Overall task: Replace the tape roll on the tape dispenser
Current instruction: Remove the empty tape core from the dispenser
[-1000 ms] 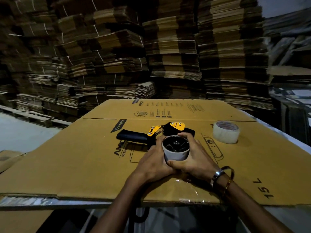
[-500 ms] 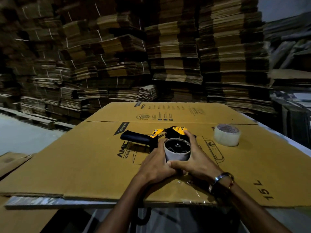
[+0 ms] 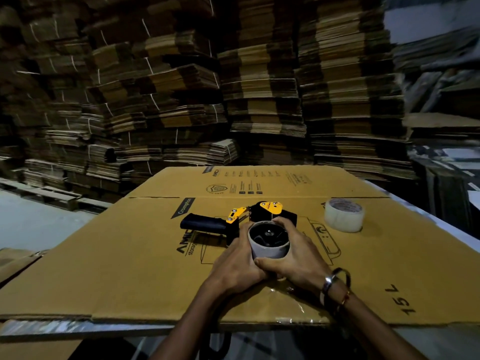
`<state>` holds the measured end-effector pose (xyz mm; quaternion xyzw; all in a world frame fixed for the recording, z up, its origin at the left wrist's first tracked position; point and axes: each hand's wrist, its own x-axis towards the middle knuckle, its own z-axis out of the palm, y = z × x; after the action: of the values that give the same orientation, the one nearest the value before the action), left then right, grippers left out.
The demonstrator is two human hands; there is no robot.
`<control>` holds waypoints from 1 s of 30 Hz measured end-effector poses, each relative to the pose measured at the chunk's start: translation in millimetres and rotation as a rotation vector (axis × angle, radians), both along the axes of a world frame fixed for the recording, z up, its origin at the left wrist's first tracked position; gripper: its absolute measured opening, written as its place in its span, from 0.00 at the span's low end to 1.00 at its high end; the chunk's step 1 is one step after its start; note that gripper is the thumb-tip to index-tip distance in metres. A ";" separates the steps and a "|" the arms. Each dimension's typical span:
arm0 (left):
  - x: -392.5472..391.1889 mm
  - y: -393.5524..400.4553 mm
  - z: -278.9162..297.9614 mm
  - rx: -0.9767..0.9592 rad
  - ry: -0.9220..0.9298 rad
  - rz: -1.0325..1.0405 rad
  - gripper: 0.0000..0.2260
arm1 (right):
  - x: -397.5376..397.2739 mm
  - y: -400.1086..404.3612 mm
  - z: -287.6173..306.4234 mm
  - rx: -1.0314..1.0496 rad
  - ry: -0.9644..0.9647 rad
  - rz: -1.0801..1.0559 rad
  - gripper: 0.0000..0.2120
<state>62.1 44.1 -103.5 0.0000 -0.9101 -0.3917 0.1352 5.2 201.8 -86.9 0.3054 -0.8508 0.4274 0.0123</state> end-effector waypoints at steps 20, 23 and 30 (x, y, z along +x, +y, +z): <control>3.4 1.8 5.3 0.029 -0.009 -0.004 0.50 | -2.5 2.5 30.6 0.205 -0.073 0.115 0.47; 2.5 1.1 6.4 0.056 -0.014 -0.016 0.50 | -3.5 7.5 21.6 0.071 -0.177 0.133 0.51; 1.9 -1.4 7.1 0.075 -0.042 -0.032 0.48 | -14.8 6.0 47.9 0.289 -0.213 0.224 0.42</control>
<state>64.0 42.7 -96.4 -0.0010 -0.8973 -0.4275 0.1097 -9.5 207.8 -39.0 0.3499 -0.8605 0.3294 -0.1694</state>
